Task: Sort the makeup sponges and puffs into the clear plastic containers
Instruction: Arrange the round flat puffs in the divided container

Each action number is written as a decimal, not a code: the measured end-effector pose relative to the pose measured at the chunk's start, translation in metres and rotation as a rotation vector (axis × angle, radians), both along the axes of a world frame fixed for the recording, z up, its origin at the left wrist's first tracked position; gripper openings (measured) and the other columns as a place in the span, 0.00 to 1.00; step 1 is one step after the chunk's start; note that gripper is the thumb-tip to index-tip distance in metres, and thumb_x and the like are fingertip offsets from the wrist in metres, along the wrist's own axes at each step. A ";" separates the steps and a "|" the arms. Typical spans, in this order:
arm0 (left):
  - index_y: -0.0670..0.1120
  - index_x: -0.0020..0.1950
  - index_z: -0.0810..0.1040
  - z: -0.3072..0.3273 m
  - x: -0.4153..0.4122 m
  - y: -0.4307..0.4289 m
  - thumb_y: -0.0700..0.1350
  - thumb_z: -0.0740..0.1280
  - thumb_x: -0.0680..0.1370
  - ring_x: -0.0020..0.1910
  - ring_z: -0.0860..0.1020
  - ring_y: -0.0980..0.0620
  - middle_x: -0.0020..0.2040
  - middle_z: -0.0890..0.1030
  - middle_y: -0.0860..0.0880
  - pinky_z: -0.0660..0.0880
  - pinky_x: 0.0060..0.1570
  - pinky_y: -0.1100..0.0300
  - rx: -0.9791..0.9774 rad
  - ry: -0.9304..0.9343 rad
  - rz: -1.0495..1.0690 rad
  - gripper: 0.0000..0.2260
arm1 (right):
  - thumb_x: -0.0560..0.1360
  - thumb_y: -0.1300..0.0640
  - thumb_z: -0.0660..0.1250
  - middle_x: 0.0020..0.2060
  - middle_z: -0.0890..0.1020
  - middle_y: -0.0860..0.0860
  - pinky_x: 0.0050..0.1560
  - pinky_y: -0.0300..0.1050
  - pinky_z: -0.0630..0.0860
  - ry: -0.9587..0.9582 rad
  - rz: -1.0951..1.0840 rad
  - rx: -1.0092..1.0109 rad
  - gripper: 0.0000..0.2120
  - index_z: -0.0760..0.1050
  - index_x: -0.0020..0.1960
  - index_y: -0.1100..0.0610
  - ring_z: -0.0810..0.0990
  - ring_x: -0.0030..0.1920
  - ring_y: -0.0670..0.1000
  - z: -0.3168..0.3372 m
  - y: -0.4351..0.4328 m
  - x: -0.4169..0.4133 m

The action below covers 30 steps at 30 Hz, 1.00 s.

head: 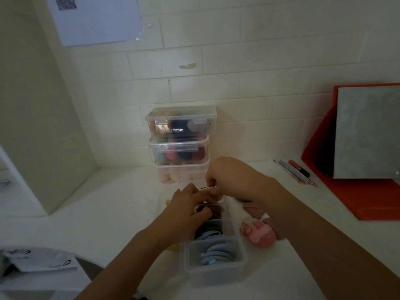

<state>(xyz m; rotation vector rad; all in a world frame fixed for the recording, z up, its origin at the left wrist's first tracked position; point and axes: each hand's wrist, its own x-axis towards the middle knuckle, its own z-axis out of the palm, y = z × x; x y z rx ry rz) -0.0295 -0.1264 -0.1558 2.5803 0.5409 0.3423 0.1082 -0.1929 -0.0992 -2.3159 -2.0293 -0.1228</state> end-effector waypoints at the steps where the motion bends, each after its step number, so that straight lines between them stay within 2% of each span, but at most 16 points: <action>1: 0.60 0.59 0.75 0.000 0.000 -0.001 0.49 0.61 0.77 0.51 0.70 0.54 0.51 0.70 0.53 0.70 0.57 0.57 -0.005 -0.019 0.006 0.13 | 0.72 0.54 0.69 0.31 0.79 0.50 0.41 0.43 0.78 0.002 0.003 -0.004 0.08 0.82 0.38 0.57 0.78 0.35 0.51 0.000 0.000 -0.002; 4: 0.58 0.57 0.77 0.000 -0.001 -0.002 0.49 0.63 0.76 0.49 0.70 0.54 0.50 0.68 0.53 0.70 0.51 0.61 -0.013 -0.060 0.015 0.11 | 0.72 0.58 0.68 0.27 0.73 0.48 0.45 0.48 0.77 0.001 0.031 -0.069 0.06 0.81 0.38 0.58 0.75 0.33 0.51 -0.001 0.000 -0.002; 7: 0.56 0.55 0.78 0.000 -0.001 -0.002 0.48 0.63 0.75 0.50 0.71 0.54 0.52 0.69 0.54 0.70 0.52 0.62 -0.011 -0.074 -0.001 0.10 | 0.75 0.63 0.61 0.26 0.70 0.49 0.46 0.49 0.74 0.022 0.056 -0.197 0.10 0.80 0.41 0.63 0.71 0.33 0.51 -0.005 -0.002 0.000; 9: 0.55 0.55 0.78 0.001 0.000 -0.003 0.48 0.63 0.75 0.53 0.71 0.55 0.54 0.71 0.56 0.70 0.56 0.59 -0.005 -0.062 -0.013 0.10 | 0.76 0.65 0.59 0.29 0.73 0.54 0.39 0.43 0.71 0.084 0.030 -0.264 0.11 0.79 0.44 0.66 0.69 0.30 0.50 -0.008 -0.003 0.000; 11: 0.55 0.56 0.78 0.003 0.001 -0.004 0.48 0.62 0.76 0.53 0.71 0.55 0.55 0.75 0.56 0.68 0.60 0.56 0.021 -0.031 -0.022 0.10 | 0.77 0.65 0.60 0.35 0.79 0.58 0.31 0.37 0.64 0.116 0.047 -0.307 0.11 0.80 0.46 0.67 0.70 0.32 0.50 -0.007 -0.003 0.001; 13: 0.54 0.57 0.78 0.004 0.000 -0.004 0.47 0.61 0.77 0.51 0.71 0.57 0.54 0.78 0.55 0.65 0.63 0.55 0.032 -0.020 -0.036 0.11 | 0.76 0.61 0.63 0.33 0.77 0.48 0.31 0.34 0.62 0.165 0.073 -0.316 0.08 0.81 0.47 0.60 0.74 0.37 0.45 0.000 -0.006 0.009; 14: 0.54 0.58 0.77 0.005 -0.001 -0.005 0.47 0.60 0.77 0.49 0.71 0.60 0.53 0.78 0.56 0.64 0.64 0.55 0.029 -0.024 -0.045 0.12 | 0.76 0.57 0.66 0.31 0.75 0.42 0.31 0.32 0.63 0.215 0.068 -0.302 0.07 0.82 0.50 0.56 0.74 0.36 0.40 0.005 -0.009 0.017; 16: 0.55 0.59 0.75 0.005 -0.003 -0.005 0.46 0.60 0.78 0.47 0.69 0.66 0.51 0.75 0.60 0.61 0.64 0.57 0.016 -0.030 -0.063 0.12 | 0.74 0.52 0.69 0.31 0.75 0.39 0.34 0.29 0.66 0.369 0.013 -0.210 0.07 0.82 0.50 0.51 0.74 0.33 0.36 0.015 -0.014 0.038; 18: 0.56 0.59 0.74 0.005 -0.004 -0.006 0.45 0.59 0.78 0.48 0.67 0.69 0.52 0.74 0.61 0.60 0.64 0.57 -0.005 -0.040 -0.081 0.11 | 0.74 0.51 0.69 0.36 0.78 0.41 0.38 0.33 0.70 0.540 -0.110 0.000 0.05 0.81 0.46 0.52 0.76 0.37 0.40 0.011 -0.015 0.068; 20: 0.57 0.57 0.72 0.004 -0.005 -0.006 0.45 0.59 0.78 0.50 0.67 0.69 0.54 0.74 0.60 0.60 0.64 0.57 -0.020 -0.044 -0.089 0.10 | 0.74 0.54 0.69 0.42 0.80 0.46 0.38 0.36 0.70 0.560 -0.271 0.201 0.03 0.79 0.45 0.53 0.78 0.44 0.48 -0.006 -0.010 0.095; 21: 0.58 0.56 0.72 0.005 -0.005 -0.007 0.45 0.59 0.78 0.50 0.66 0.69 0.54 0.74 0.59 0.61 0.65 0.57 -0.017 -0.045 -0.093 0.10 | 0.75 0.54 0.69 0.46 0.80 0.48 0.38 0.37 0.70 0.547 -0.336 0.239 0.03 0.78 0.46 0.53 0.77 0.47 0.49 -0.017 -0.006 0.103; 25: 0.57 0.53 0.71 0.001 -0.004 -0.005 0.46 0.58 0.79 0.53 0.66 0.66 0.54 0.70 0.59 0.63 0.64 0.57 0.024 -0.042 -0.096 0.07 | 0.77 0.52 0.65 0.61 0.75 0.54 0.47 0.38 0.67 0.560 -0.414 0.140 0.17 0.72 0.65 0.52 0.75 0.58 0.53 -0.060 0.011 0.119; 28: 0.54 0.52 0.72 0.002 -0.001 -0.005 0.50 0.56 0.76 0.55 0.66 0.64 0.55 0.70 0.59 0.63 0.66 0.56 -0.001 -0.030 -0.083 0.08 | 0.79 0.50 0.61 0.64 0.74 0.58 0.56 0.43 0.71 0.503 -0.374 0.082 0.21 0.65 0.71 0.47 0.74 0.60 0.57 -0.081 0.027 0.122; 30: 0.54 0.53 0.73 0.004 0.000 -0.007 0.52 0.54 0.75 0.54 0.67 0.66 0.54 0.72 0.59 0.61 0.68 0.54 -0.012 -0.010 -0.076 0.11 | 0.80 0.49 0.57 0.67 0.71 0.60 0.66 0.48 0.66 0.432 -0.360 0.032 0.20 0.64 0.72 0.44 0.70 0.64 0.60 -0.090 0.037 0.123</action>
